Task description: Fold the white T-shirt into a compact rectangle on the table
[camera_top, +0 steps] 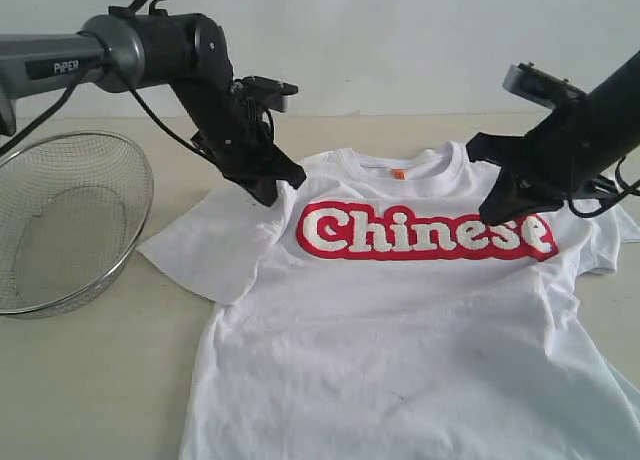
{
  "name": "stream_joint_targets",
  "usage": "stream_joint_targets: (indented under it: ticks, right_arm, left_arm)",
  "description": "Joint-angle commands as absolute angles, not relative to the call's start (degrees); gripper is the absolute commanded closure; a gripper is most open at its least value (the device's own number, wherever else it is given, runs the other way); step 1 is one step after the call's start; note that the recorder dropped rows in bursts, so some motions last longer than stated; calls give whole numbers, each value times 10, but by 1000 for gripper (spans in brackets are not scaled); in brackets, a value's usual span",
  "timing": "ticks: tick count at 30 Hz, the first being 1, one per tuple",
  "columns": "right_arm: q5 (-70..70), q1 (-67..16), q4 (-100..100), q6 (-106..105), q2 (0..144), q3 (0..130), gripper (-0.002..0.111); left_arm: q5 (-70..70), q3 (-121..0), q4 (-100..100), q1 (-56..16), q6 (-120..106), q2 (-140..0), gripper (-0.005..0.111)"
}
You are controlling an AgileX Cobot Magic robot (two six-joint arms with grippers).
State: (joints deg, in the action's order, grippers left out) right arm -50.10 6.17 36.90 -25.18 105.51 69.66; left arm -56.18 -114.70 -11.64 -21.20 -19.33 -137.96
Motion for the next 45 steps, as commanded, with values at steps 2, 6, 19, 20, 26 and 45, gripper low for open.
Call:
stream_joint_targets:
  ticks: [2, 6, 19, 20, 26, 45]
  right_arm:
    - [-496, 43, 383, -272, 1017, 686, 108]
    - [-490, 21, 385, -272, 1006, 686, 108]
    - [-495, 8, 386, -278, 1006, 686, 108]
    - [-493, 8, 386, -278, 1006, 686, 108]
    - [-486, 8, 386, -278, 1006, 686, 108]
    - [-471, 10, 375, -272, 1006, 686, 108]
  left_arm:
    - [-580, -1160, -81, -211, -171, -1395, 102]
    - [-585, -1160, -76, -211, -171, -1408, 102]
    - [-584, -1160, -25, -188, -139, -1428, 102]
    - [-584, -1160, -20, -183, -129, -1428, 102]
    - [-593, -1160, 7, -162, -122, -1428, 102]
    - [-637, -1272, 13, -140, -100, -1434, 102]
